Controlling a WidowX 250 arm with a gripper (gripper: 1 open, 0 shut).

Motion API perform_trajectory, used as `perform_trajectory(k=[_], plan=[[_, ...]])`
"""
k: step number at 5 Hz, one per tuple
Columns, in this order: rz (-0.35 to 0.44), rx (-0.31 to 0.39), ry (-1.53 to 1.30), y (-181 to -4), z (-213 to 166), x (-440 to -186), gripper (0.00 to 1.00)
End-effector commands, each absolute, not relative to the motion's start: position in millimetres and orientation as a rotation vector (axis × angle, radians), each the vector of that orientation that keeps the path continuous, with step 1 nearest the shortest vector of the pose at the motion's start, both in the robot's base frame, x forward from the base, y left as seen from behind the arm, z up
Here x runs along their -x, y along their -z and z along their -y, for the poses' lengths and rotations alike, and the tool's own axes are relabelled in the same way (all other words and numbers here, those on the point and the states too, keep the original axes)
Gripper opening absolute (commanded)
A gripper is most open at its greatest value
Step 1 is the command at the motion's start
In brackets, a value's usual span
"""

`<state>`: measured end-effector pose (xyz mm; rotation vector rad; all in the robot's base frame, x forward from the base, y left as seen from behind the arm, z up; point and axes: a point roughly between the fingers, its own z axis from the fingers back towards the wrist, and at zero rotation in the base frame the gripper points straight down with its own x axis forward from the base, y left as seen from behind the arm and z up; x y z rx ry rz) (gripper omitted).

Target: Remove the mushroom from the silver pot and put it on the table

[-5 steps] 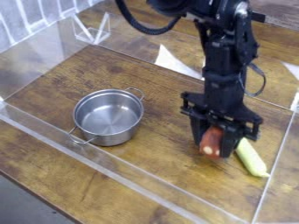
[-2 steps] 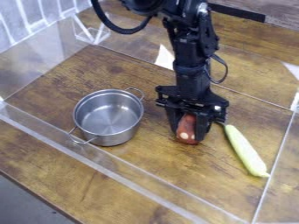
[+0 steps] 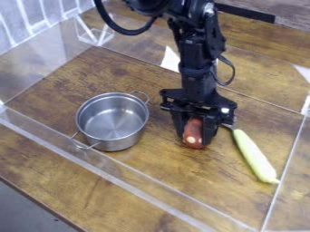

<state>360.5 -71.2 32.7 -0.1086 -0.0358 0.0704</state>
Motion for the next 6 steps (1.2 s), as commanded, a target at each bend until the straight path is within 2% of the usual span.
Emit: perform_trajectory(k=[1, 5, 6], plan=[[0.067, 0.104, -0.111, -39.2, 66.4, -364.1, 0.0], [0.051, 0.103, -0.071, -39.1, 66.6, -368.5, 0.0], [0.038, 0.097, -0.026, -39.6, 63.2, -366.6, 1.0]])
